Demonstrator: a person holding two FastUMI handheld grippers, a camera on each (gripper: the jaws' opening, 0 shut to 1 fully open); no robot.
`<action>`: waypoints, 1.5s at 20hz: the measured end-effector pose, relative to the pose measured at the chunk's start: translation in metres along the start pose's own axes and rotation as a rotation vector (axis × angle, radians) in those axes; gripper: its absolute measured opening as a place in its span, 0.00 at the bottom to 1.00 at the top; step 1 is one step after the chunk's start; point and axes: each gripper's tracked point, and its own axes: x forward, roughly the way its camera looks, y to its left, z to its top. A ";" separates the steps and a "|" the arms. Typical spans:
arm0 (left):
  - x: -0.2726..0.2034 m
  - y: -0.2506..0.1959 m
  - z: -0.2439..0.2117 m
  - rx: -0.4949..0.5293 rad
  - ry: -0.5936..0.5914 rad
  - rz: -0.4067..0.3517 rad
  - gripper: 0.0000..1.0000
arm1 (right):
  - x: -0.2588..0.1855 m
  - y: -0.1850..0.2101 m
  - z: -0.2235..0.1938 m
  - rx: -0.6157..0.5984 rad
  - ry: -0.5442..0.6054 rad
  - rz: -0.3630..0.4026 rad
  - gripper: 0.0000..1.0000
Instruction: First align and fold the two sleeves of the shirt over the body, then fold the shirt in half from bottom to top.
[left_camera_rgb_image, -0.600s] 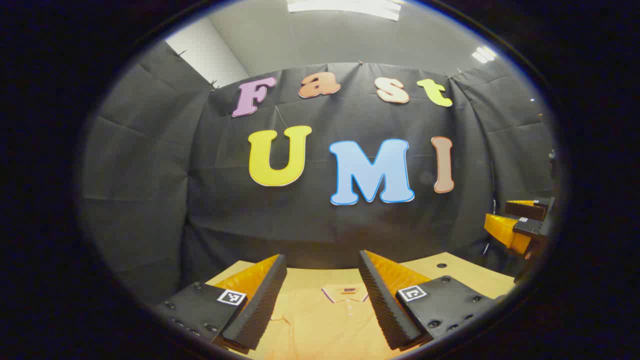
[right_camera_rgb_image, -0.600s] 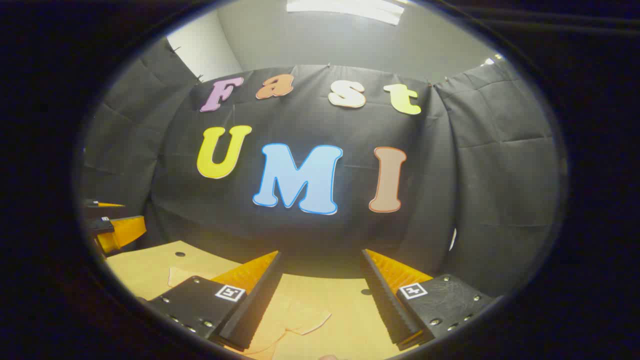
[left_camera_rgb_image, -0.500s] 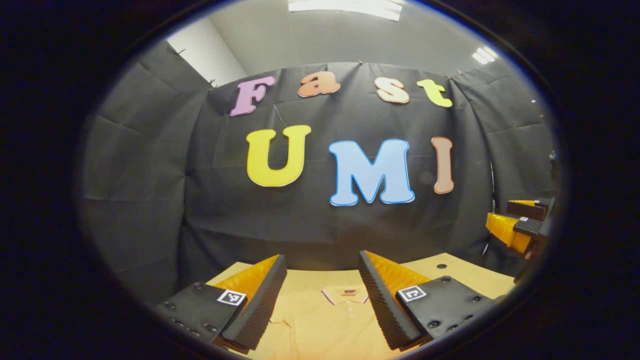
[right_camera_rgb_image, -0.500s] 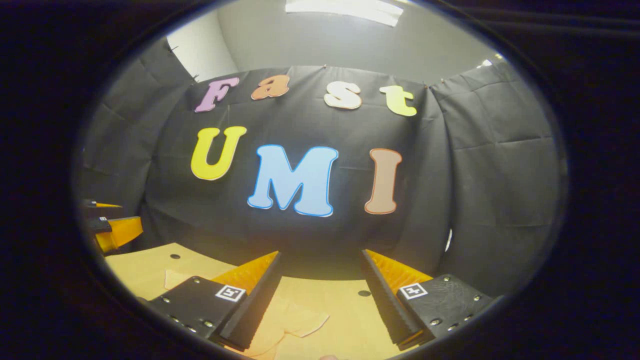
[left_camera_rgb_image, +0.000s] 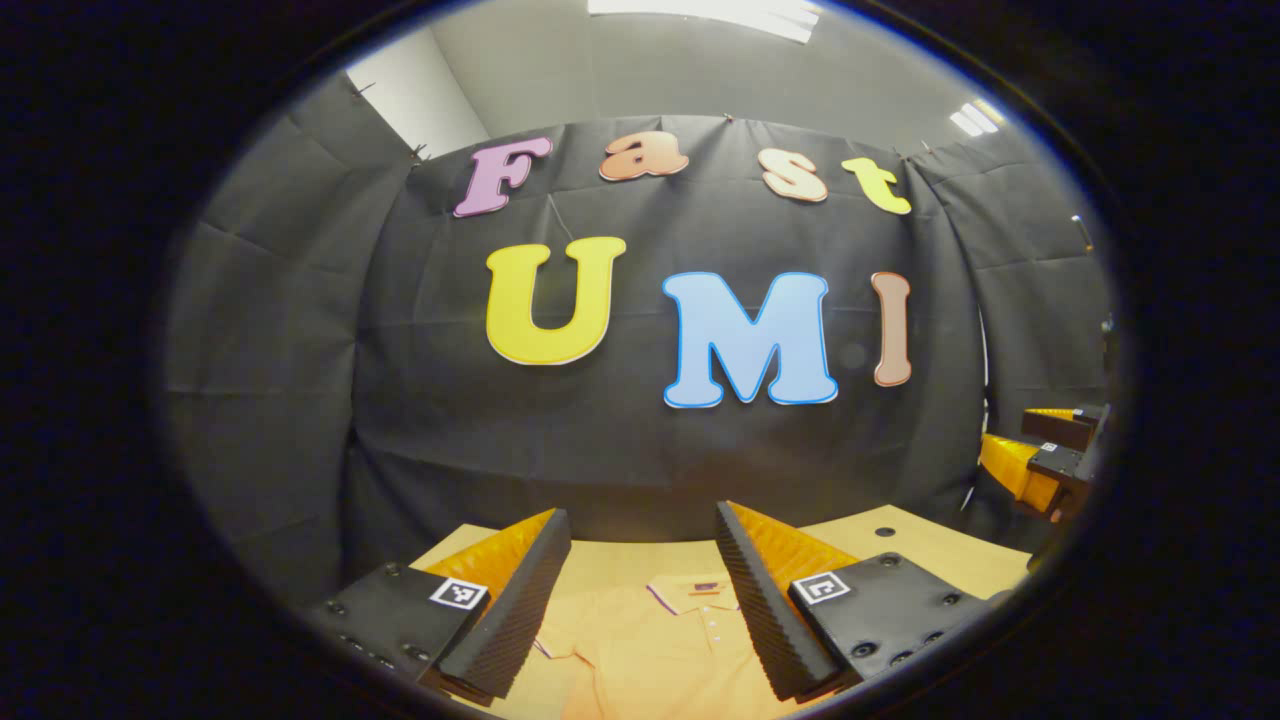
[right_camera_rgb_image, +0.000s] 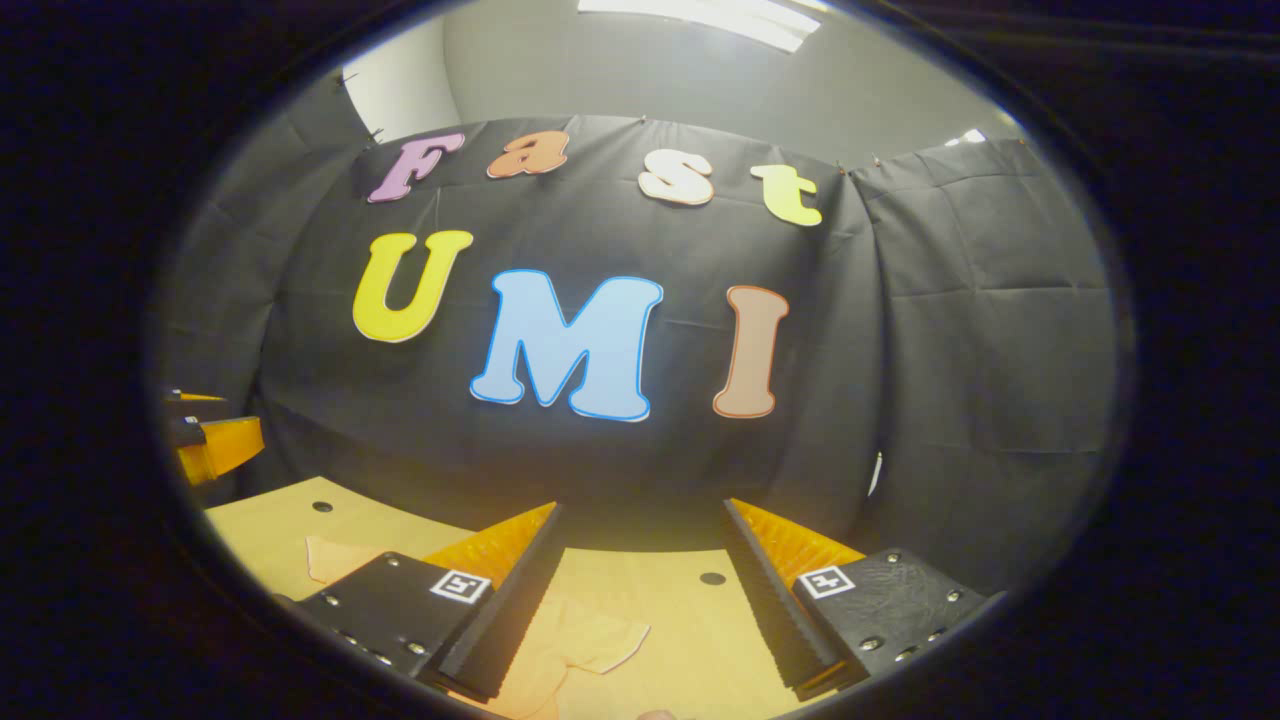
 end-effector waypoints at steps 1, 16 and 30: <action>0.001 0.001 -0.002 0.001 0.003 -0.004 0.95 | 0.000 0.003 0.001 0.004 0.002 0.000 0.96; 0.006 0.008 -0.022 0.018 0.049 0.020 0.94 | 0.051 0.015 -0.088 0.051 0.233 0.061 0.96; -0.008 0.028 -0.045 0.016 0.109 0.129 0.94 | 0.121 0.020 -0.231 0.066 0.550 0.114 0.97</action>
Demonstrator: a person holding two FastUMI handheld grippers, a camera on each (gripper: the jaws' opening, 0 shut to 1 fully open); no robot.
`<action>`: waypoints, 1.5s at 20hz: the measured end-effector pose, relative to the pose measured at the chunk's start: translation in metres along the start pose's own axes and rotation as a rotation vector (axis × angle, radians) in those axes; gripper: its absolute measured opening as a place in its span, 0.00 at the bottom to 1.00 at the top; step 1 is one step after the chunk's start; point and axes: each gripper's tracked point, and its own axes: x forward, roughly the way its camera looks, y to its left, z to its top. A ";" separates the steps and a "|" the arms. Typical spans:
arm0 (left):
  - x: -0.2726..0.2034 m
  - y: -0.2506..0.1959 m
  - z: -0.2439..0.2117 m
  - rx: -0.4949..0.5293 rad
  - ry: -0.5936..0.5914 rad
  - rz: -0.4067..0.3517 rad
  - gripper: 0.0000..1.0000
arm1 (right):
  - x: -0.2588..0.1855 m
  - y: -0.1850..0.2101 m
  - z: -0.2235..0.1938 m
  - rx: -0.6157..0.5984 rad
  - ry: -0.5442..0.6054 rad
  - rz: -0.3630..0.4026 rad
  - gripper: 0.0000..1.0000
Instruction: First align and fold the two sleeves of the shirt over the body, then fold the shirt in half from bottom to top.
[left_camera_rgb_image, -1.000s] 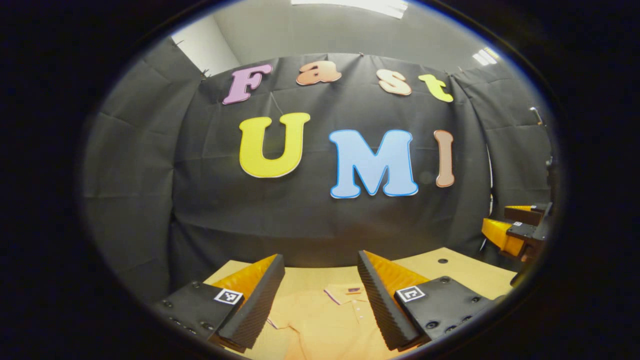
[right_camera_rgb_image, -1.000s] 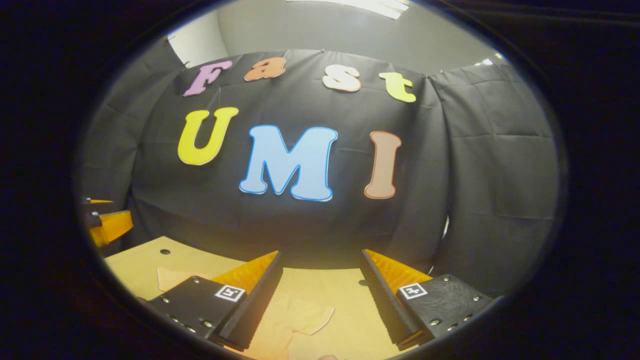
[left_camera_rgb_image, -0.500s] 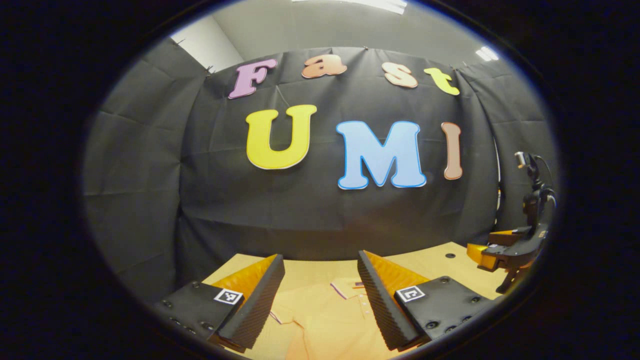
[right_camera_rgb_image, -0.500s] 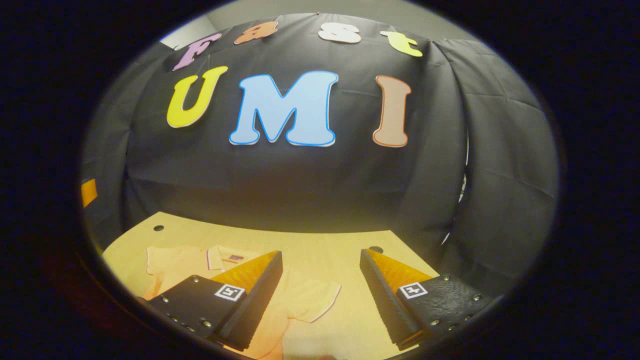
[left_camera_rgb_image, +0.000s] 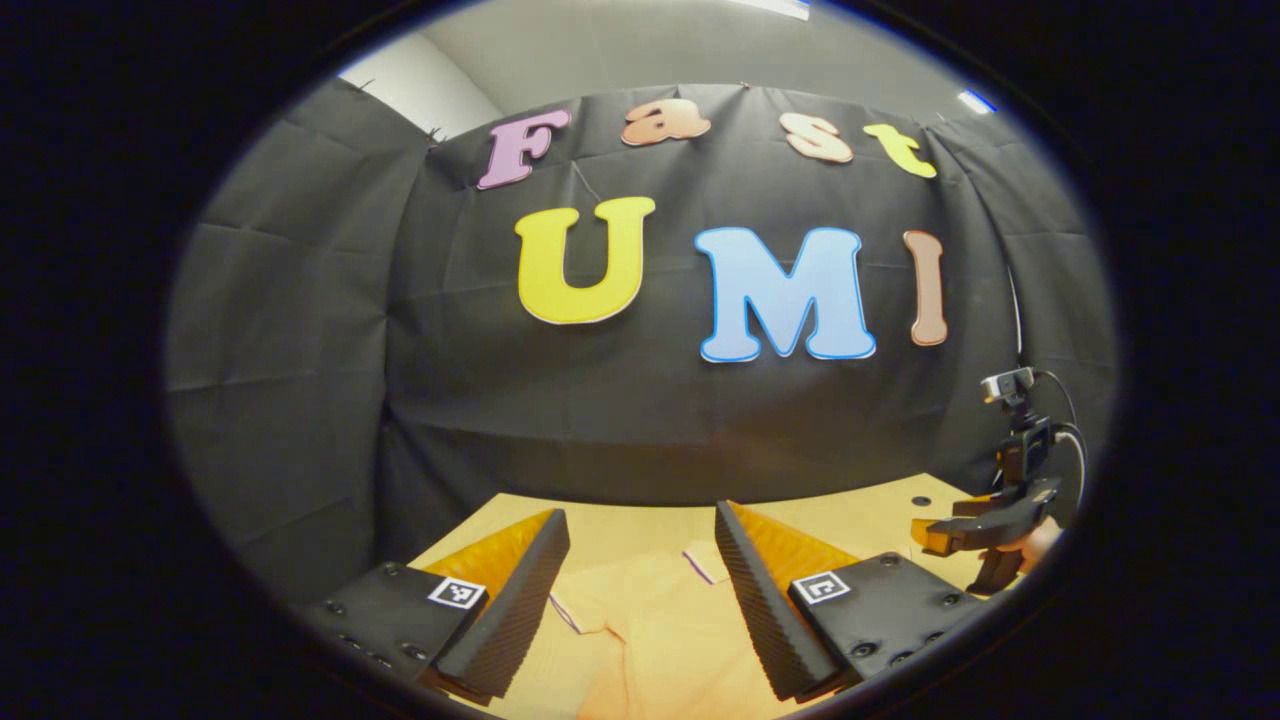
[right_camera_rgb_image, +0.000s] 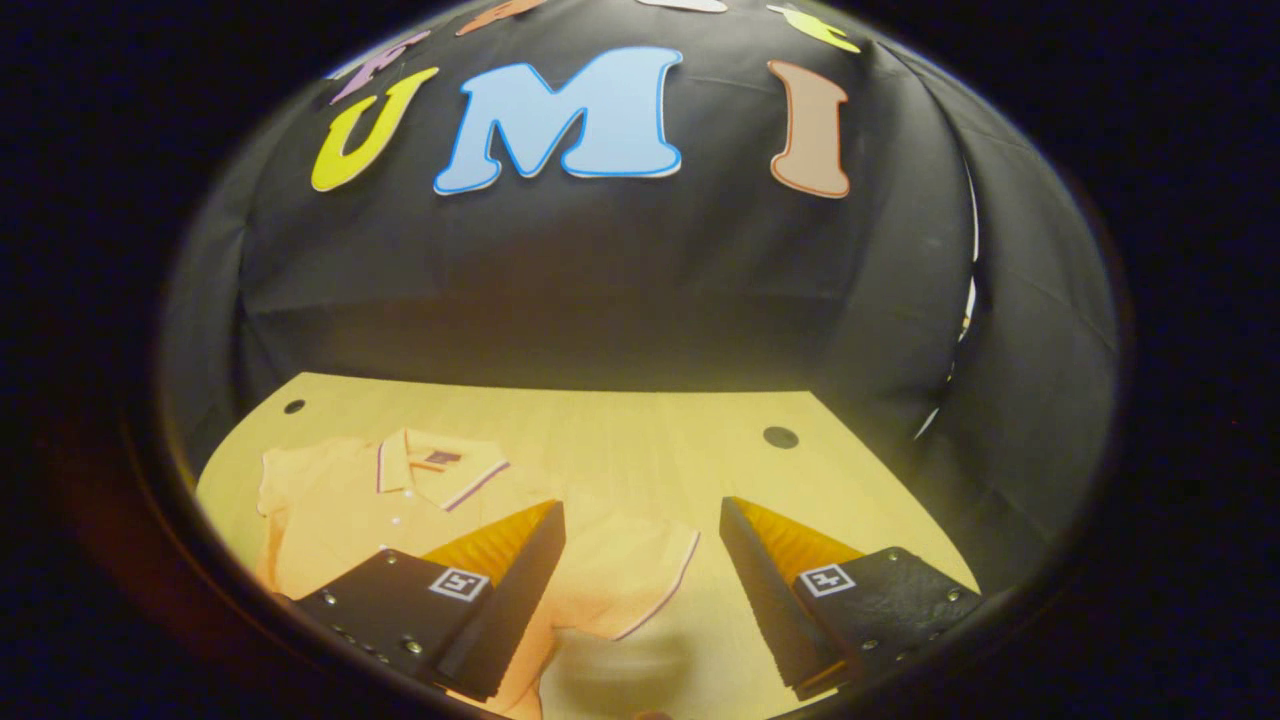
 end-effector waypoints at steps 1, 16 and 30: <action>-0.002 0.001 -0.001 -0.002 0.003 0.006 0.95 | 0.008 -0.001 -0.005 0.011 0.025 0.000 0.97; -0.028 0.025 -0.013 0.015 0.041 0.082 0.95 | 0.081 -0.020 -0.082 0.077 0.269 -0.042 0.97; -0.033 0.015 -0.015 0.021 0.046 0.073 0.95 | 0.083 -0.020 -0.090 0.131 0.312 -0.014 0.51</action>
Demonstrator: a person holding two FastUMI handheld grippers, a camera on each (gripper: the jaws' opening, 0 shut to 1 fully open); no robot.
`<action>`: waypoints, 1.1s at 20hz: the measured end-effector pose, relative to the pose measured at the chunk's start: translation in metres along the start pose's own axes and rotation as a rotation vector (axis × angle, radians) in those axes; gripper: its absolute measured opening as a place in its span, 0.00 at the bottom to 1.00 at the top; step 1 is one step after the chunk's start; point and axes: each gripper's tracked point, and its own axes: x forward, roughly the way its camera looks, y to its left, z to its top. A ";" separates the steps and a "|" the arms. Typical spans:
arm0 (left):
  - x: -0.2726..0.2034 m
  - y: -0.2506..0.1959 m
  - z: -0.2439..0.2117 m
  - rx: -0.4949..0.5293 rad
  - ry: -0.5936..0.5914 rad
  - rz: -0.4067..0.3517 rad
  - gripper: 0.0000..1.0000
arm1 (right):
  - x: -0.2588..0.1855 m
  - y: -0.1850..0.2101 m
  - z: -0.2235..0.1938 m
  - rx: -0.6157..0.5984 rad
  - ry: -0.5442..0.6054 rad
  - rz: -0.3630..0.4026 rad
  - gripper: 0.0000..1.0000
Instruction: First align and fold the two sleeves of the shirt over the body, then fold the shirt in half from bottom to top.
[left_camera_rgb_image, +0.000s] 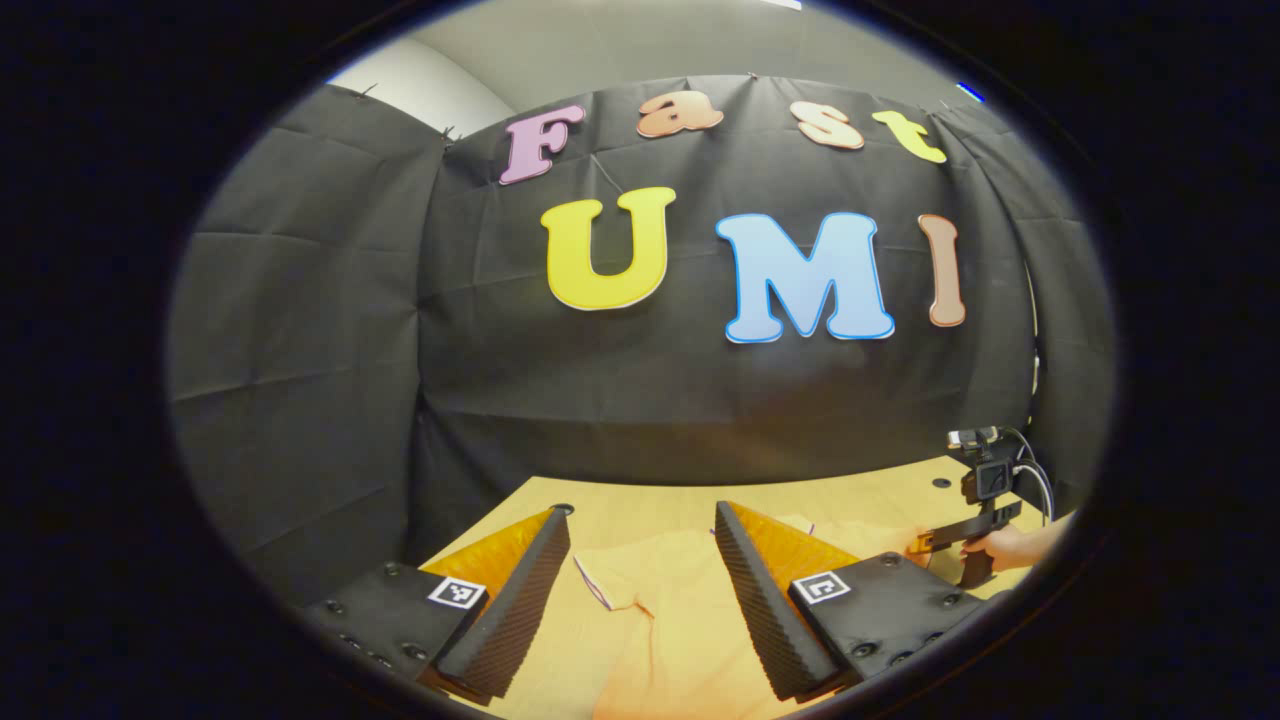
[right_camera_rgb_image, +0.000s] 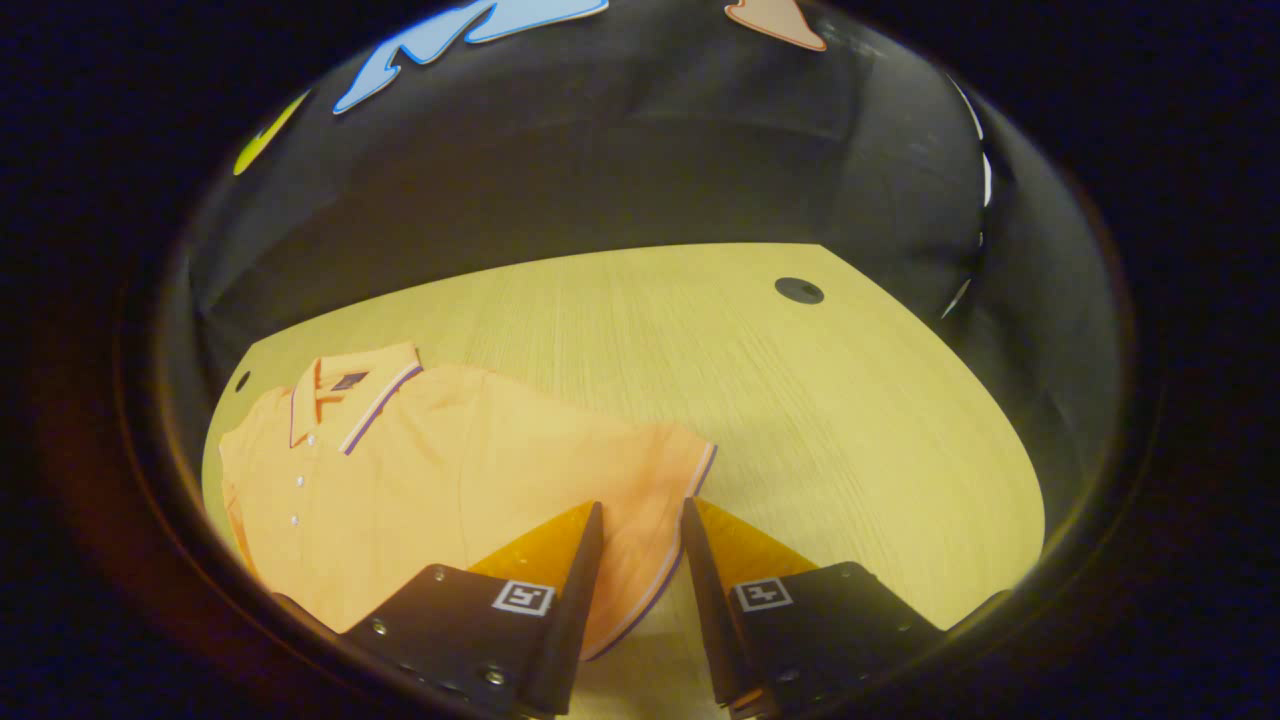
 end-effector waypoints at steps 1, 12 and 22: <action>-0.001 0.000 0.000 0.000 0.001 0.001 0.95 | 0.000 0.002 0.001 0.016 0.002 0.000 0.23; -0.009 0.014 -0.005 -0.033 0.004 0.024 0.95 | -0.036 0.040 0.046 -0.139 -0.169 0.013 0.05; 0.021 0.062 -0.010 -0.012 -0.015 -0.021 0.95 | -0.051 0.125 0.048 -0.306 -0.212 0.082 0.05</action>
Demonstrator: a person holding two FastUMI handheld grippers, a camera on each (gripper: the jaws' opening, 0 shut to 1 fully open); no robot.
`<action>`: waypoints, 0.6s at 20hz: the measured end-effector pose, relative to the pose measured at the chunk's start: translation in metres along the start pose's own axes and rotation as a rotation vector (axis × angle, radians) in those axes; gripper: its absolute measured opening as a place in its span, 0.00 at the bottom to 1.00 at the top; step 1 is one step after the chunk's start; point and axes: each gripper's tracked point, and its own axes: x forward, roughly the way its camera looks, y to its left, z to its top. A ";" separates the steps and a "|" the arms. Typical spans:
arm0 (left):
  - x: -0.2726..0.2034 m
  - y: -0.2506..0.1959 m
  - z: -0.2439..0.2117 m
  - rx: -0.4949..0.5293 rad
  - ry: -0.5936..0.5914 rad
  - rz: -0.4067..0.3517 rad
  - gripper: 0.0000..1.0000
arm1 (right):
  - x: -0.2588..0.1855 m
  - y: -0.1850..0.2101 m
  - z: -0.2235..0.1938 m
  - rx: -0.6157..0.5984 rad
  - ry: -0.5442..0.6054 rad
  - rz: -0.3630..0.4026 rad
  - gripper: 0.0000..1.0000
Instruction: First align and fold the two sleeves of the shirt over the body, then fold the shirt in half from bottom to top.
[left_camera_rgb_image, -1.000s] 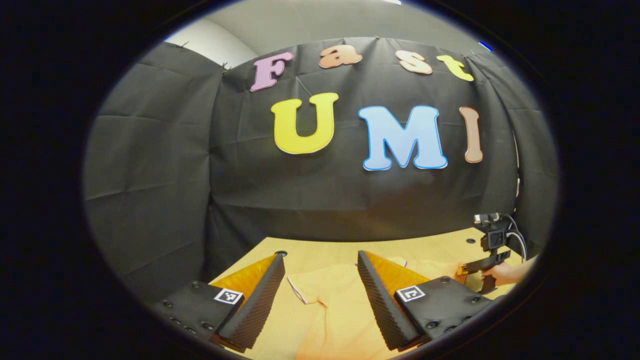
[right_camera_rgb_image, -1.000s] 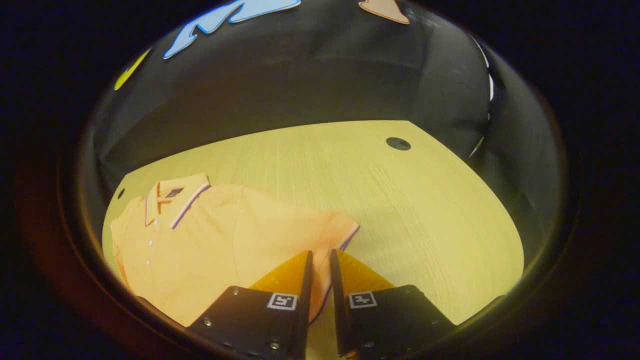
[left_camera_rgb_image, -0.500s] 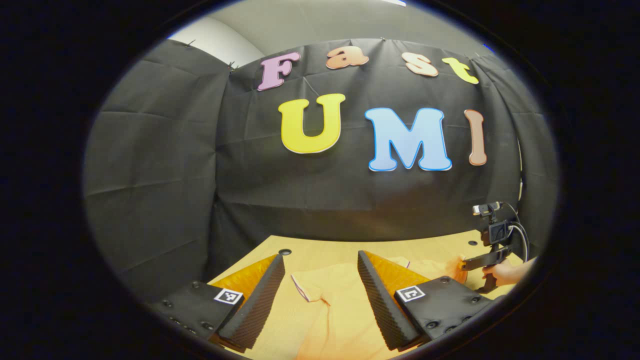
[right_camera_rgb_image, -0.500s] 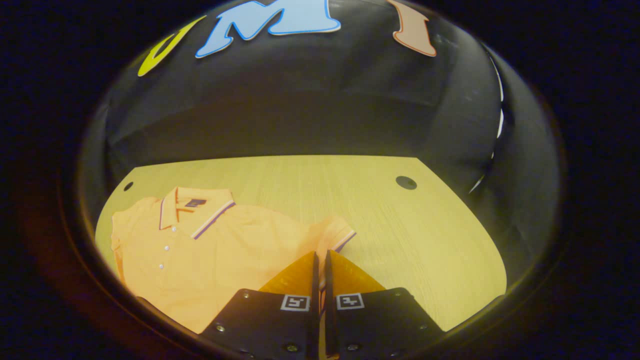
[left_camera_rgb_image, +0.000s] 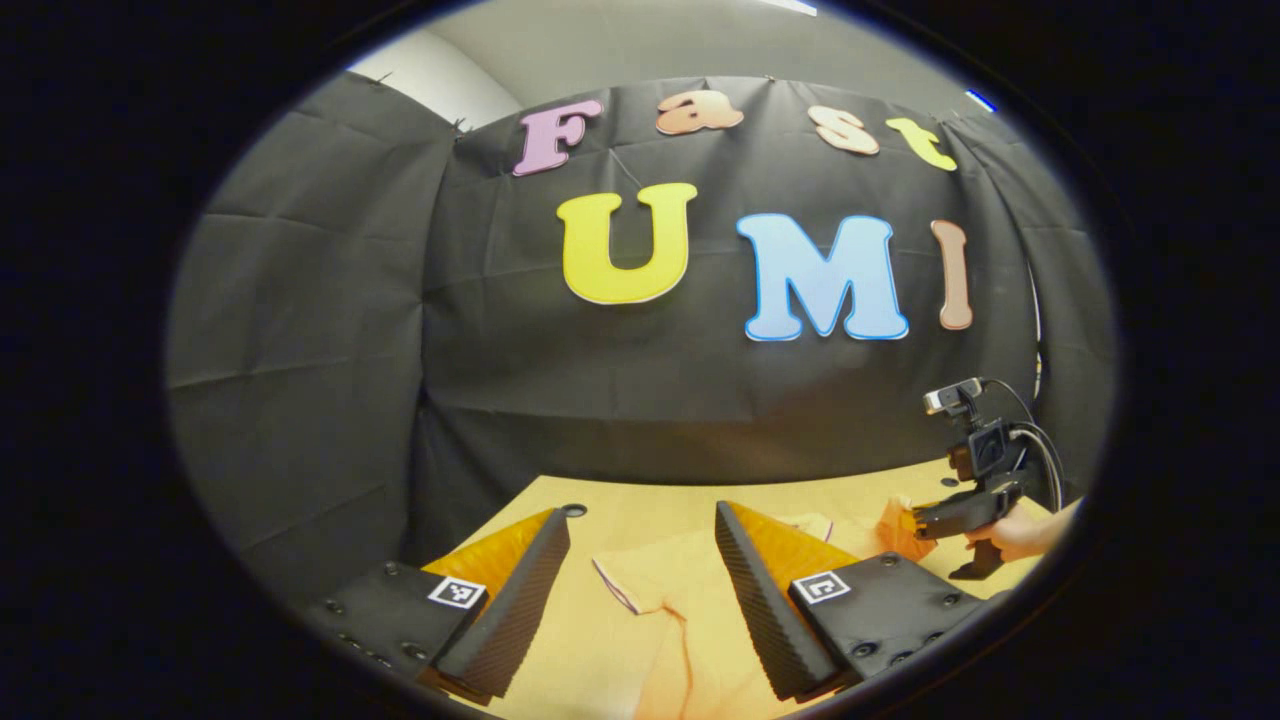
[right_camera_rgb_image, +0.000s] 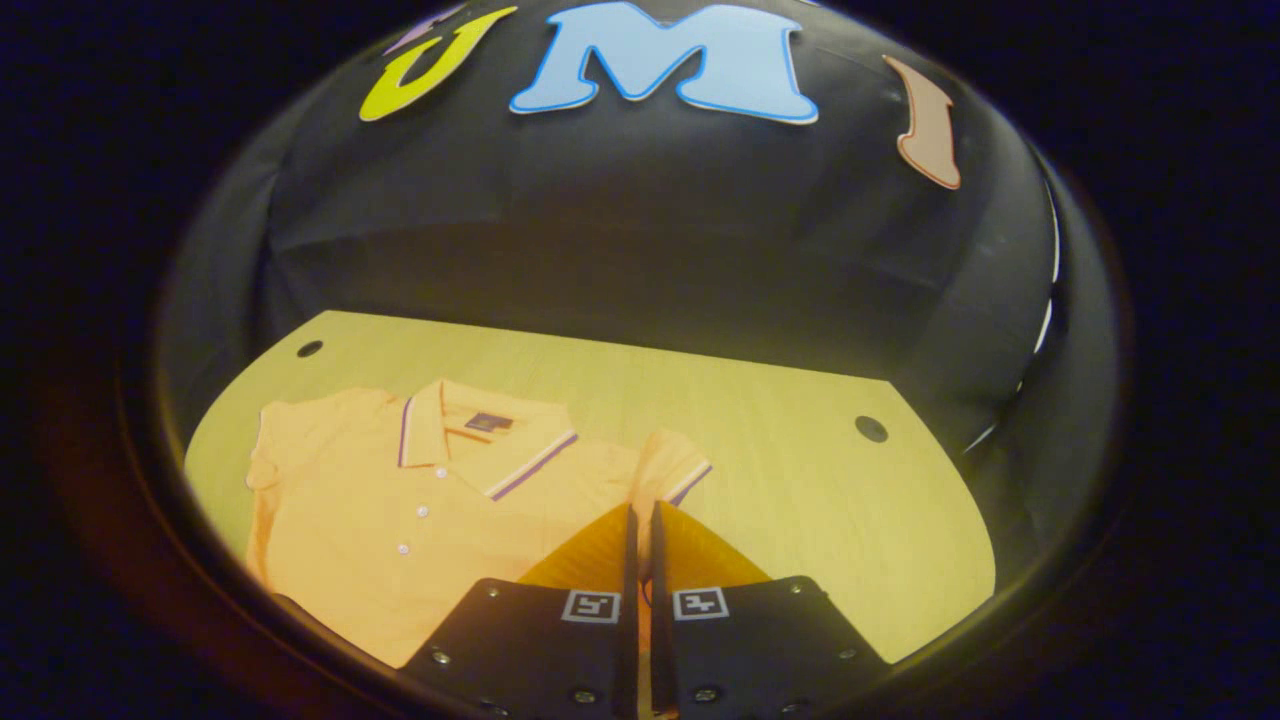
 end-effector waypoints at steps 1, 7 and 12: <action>0.004 0.005 0.000 -0.001 -0.001 -0.004 0.96 | 0.001 0.006 0.000 -0.016 0.004 0.001 0.05; 0.039 0.013 -0.012 0.004 0.015 -0.093 0.95 | 0.005 0.030 -0.011 -0.046 0.033 0.019 0.07; 0.071 0.006 -0.026 -0.007 0.048 -0.169 0.96 | 0.006 0.039 -0.021 -0.047 0.070 0.033 0.10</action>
